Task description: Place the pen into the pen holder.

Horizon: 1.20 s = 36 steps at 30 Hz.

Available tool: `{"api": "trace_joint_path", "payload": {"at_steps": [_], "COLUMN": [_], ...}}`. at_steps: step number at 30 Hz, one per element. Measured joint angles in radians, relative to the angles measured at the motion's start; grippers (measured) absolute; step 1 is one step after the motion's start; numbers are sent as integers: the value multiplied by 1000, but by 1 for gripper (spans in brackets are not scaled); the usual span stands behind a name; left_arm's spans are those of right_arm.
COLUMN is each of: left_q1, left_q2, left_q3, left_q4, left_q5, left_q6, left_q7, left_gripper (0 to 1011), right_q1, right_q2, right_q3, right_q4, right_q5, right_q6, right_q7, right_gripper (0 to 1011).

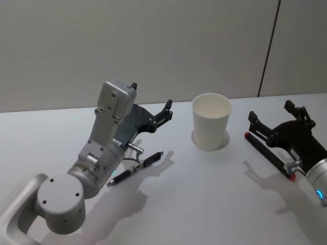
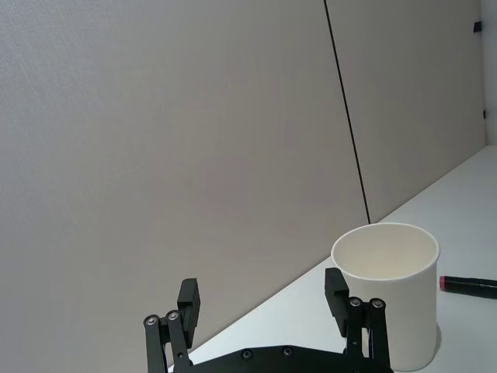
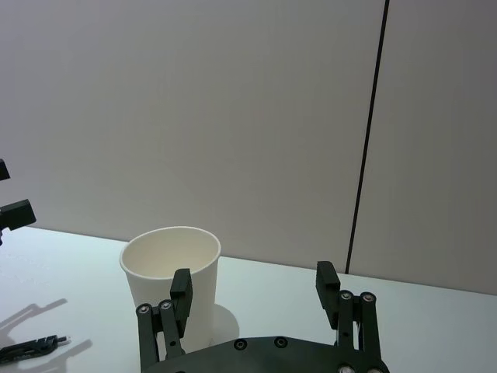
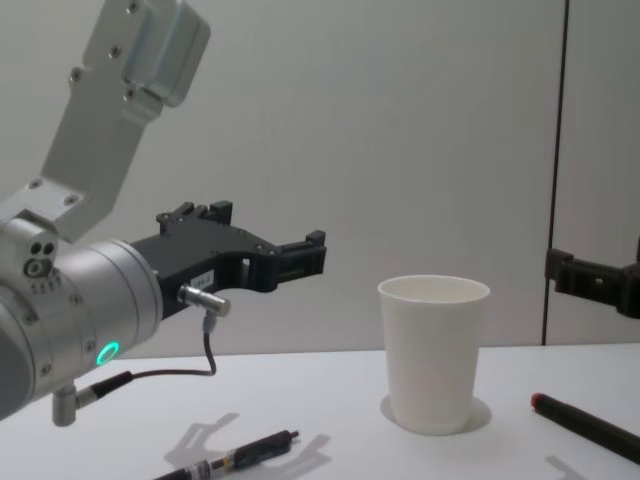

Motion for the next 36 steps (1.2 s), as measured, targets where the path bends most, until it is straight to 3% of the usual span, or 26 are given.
{"api": "trace_joint_path", "payload": {"at_steps": [36], "left_q1": [0], "left_q2": [0], "left_q3": [0], "left_q4": [0], "left_q5": [0], "left_q6": [0], "left_q7": [0], "left_gripper": [1001], "right_q1": [0], "right_q2": [0], "right_q3": [0], "right_q4": [0], "right_q5": [0], "right_q6": [0], "right_q7": [0], "right_gripper": [1002]}}
